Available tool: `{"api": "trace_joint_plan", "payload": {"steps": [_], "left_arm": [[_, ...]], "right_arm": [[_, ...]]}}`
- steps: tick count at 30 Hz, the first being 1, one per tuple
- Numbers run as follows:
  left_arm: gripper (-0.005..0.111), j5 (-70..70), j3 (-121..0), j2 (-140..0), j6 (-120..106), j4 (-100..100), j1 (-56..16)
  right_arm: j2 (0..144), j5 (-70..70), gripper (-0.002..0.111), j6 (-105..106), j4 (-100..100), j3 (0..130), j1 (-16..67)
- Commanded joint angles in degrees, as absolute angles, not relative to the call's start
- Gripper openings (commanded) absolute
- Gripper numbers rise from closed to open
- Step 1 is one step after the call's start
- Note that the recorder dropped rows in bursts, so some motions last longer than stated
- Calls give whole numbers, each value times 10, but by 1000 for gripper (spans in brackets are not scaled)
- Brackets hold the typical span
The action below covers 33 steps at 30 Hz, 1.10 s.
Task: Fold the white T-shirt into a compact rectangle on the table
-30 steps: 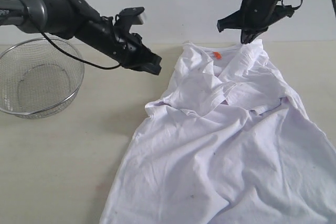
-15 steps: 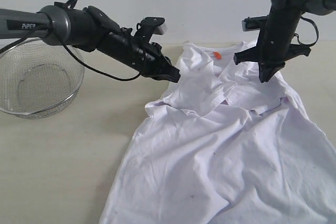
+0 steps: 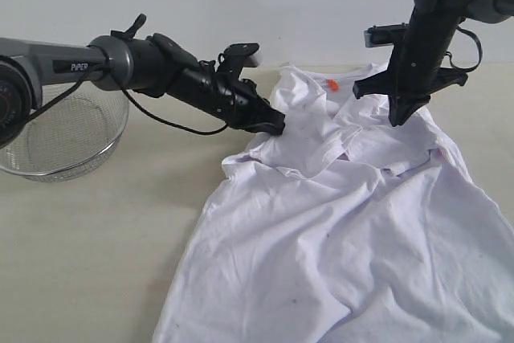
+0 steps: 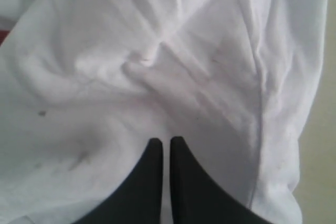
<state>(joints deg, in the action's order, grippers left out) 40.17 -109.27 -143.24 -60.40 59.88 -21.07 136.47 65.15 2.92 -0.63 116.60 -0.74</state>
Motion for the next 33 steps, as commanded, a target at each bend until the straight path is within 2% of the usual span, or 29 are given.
{"api": "trace_joint_plan", "payload": {"steps": [1,15,24,33], "left_arm": [[4,364,-1099,-1444,-549,543,-214],[4,297,-1100,-1471,-353,356,-202],[4,338,-1100,-1468,-313,324,-151],[4,370,-1099,-1458,-286,278,-136]], "right_arm": [[1360,654,0,35,-10,1164,-9],[1360,659,0,46,-10,1164,-9],[1360,649,0,61,-23,1164,1],[1364,607,0,65,-37,1164,41]]}}
